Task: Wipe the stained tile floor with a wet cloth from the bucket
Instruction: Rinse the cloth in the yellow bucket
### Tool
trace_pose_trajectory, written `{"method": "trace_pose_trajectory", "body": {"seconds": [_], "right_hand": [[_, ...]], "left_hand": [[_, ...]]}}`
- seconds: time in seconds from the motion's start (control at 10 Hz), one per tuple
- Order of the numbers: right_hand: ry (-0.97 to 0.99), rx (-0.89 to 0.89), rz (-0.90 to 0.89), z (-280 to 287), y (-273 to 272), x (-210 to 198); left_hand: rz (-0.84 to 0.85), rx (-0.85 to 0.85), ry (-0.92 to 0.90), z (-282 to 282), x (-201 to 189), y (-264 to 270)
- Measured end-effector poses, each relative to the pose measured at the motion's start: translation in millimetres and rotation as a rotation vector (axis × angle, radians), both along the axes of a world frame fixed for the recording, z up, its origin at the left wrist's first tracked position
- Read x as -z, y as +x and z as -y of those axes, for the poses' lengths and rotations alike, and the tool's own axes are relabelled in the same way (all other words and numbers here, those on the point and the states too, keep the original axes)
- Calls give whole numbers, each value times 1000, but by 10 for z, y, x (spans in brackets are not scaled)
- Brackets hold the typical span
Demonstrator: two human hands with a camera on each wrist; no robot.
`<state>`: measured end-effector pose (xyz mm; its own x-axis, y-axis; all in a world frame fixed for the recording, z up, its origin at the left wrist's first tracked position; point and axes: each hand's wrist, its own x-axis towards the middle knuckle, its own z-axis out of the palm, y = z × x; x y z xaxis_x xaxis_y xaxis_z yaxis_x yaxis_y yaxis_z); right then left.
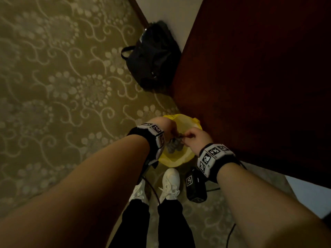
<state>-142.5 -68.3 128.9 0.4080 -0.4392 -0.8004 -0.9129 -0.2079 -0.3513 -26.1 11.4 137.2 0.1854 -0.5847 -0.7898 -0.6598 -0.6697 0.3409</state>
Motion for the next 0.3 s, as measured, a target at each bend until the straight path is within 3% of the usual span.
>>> {"method": "trace_pose_trajectory", "body": {"seconds": [0.1, 0.2, 0.3], "right_hand": [[-11, 8, -6, 106, -17, 553], [-20, -104, -98, 179, -41, 1077], [-8, -173, -141, 227, 12, 1537]], "left_hand": [[13, -63, 14, 83, 535, 48], [56, -135, 48, 147, 1025, 81], [111, -121, 149, 231, 1312, 111]]}}
